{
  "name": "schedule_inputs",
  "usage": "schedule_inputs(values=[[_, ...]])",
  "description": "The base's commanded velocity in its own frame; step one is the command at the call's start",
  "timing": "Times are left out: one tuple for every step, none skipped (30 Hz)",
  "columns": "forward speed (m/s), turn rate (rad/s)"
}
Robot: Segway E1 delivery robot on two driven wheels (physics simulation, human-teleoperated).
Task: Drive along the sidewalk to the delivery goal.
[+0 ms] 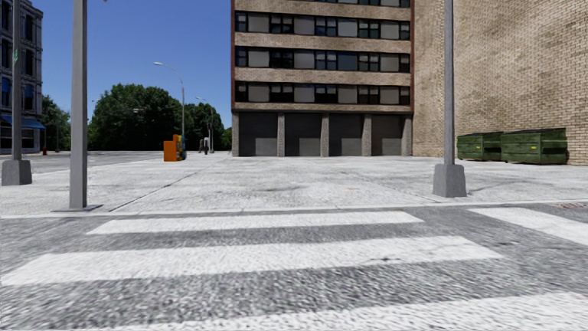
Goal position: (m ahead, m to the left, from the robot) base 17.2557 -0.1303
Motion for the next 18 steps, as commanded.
schedule_inputs(values=[[2.0, -0.04], [2.0, -0.08], [2.0, -0.14], [2.0, -0.23], [2.0, -0.23], [2.0, -0.25], [2.0, -0.25], [2.0, -0.25], [2.0, -0.25], [2.0, -0.25], [2.0, -0.34], [2.0, -0.42], [2.0, -0.45], [2.0, -0.45], [2.0, -0.45], [2.0, -0.45], [2.0, -0.37], [2.0, -0.37]])
